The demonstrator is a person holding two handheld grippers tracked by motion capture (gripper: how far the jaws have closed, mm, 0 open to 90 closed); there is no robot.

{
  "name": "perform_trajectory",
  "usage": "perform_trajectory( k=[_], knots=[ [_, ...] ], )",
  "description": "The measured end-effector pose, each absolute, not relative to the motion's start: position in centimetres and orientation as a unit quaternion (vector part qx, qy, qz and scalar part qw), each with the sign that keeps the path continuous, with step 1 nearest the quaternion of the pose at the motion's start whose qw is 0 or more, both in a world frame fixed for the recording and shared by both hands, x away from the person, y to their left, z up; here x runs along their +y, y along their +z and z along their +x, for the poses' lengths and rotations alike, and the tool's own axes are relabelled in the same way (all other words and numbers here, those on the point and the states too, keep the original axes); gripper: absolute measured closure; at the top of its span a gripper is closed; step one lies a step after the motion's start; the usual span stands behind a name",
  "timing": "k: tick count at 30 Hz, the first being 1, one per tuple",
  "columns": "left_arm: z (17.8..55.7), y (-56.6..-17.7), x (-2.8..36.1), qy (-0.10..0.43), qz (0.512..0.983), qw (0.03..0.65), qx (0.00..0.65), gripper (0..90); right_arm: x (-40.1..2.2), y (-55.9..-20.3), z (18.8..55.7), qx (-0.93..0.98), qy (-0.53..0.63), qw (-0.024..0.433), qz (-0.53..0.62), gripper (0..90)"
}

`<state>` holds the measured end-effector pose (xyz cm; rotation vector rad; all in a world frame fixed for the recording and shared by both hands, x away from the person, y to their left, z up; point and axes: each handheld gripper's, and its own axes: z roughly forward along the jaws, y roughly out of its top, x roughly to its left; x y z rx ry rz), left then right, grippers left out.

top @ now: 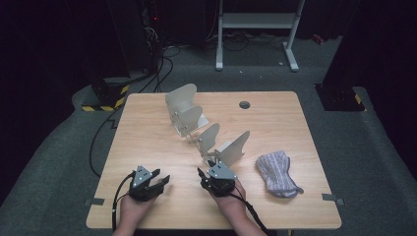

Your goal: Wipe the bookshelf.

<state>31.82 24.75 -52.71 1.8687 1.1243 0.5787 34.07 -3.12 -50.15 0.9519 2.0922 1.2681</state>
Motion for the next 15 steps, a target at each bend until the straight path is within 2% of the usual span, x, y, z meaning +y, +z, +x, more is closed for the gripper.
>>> perform_trajectory(
  k=[15],
  knots=[
    [32.1,-52.7,25.0,0.223,0.752,0.432,0.445,49.5,-7.5,-49.3,36.9,0.732,0.454,0.285,0.42,52.8]
  ],
)
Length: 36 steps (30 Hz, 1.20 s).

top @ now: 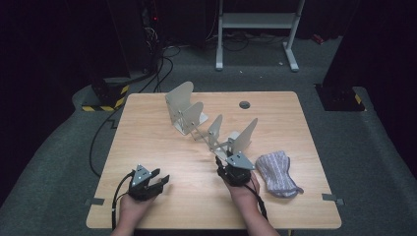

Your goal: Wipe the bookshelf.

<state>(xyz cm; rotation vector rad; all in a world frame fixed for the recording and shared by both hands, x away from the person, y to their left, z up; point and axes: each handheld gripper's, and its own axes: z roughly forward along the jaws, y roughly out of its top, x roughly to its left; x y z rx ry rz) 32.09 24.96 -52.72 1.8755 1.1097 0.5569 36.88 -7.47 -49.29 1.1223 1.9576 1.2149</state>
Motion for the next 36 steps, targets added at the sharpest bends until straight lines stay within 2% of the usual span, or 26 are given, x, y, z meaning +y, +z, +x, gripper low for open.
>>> perform_trajectory(
  k=[16,21,24,28,36],
  knots=[
    [32.2,-52.7,24.7,0.215,0.756,0.433,0.44,49.4,-11.0,-48.2,42.7,0.705,0.406,0.313,0.489,52.0],
    [32.0,-52.6,24.5,0.217,0.758,0.433,0.437,49.5,-11.0,-47.2,41.8,0.7,0.414,0.326,0.481,51.5],
    [32.1,-52.7,24.5,0.215,0.757,0.432,0.44,49.3,-10.1,-45.9,40.2,0.705,0.434,0.338,0.448,51.5],
    [32.1,-52.6,24.5,0.215,0.757,0.434,0.439,49.4,-8.2,-44.3,39.6,0.714,0.455,0.331,0.417,53.0],
    [32.1,-52.6,24.5,0.212,0.759,0.434,0.436,49.3,-3.2,-42.8,42.3,0.739,0.451,0.326,0.381,57.1]
  ],
)
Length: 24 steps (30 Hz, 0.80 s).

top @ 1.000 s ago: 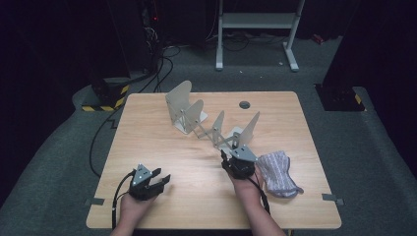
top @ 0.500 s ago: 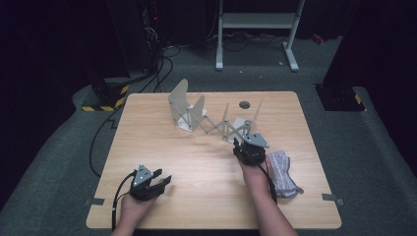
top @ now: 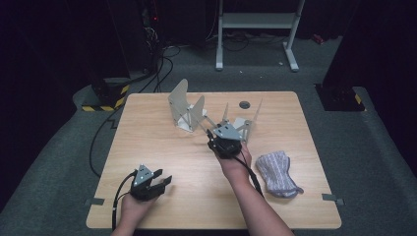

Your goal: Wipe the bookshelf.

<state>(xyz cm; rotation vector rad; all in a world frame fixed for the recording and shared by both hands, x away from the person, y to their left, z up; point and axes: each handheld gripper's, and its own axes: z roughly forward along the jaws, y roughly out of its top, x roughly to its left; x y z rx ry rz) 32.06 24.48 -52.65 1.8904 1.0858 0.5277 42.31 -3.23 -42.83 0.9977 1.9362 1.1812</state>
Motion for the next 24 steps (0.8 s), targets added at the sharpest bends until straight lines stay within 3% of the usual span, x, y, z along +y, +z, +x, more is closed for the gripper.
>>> perform_trajectory(
  k=[8,14,20,24],
  knots=[
    [31.9,-52.5,24.9,0.205,0.753,0.443,0.44,49.2,-0.7,-43.5,46.1,0.748,0.415,0.335,0.396,57.4],
    [31.8,-52.5,25.2,0.204,0.751,0.446,0.442,49.2,-0.1,-44.4,47.9,0.756,0.391,0.34,0.401,64.6],
    [31.9,-52.6,25.3,0.203,0.752,0.444,0.442,49.2,-0.5,-44.6,47.7,0.759,0.389,0.339,0.397,74.1],
    [31.8,-52.6,25.1,0.204,0.752,0.444,0.442,49.2,-0.6,-44.7,46.9,0.763,0.398,0.334,0.383,74.4]
  ],
)
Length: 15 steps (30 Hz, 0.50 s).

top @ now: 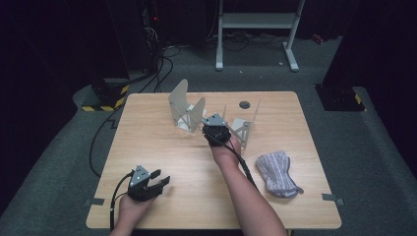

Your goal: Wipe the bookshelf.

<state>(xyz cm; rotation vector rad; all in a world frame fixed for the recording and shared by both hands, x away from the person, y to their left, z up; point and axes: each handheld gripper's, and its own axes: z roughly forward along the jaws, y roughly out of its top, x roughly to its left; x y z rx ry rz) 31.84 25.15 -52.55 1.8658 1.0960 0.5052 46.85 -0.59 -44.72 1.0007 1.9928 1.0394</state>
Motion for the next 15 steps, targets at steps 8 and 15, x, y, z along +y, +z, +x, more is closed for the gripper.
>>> perform_trajectory(
  k=[8,15],
  knots=[
    [31.9,-52.7,24.9,0.206,0.758,0.438,0.438,49.2,-1.3,-44.9,44.1,0.766,0.42,0.324,0.363,75.6],
    [31.9,-52.6,24.7,0.208,0.761,0.434,0.436,49.2,-2.8,-45.2,40.2,0.767,0.443,0.314,0.342,75.3]
  ],
)
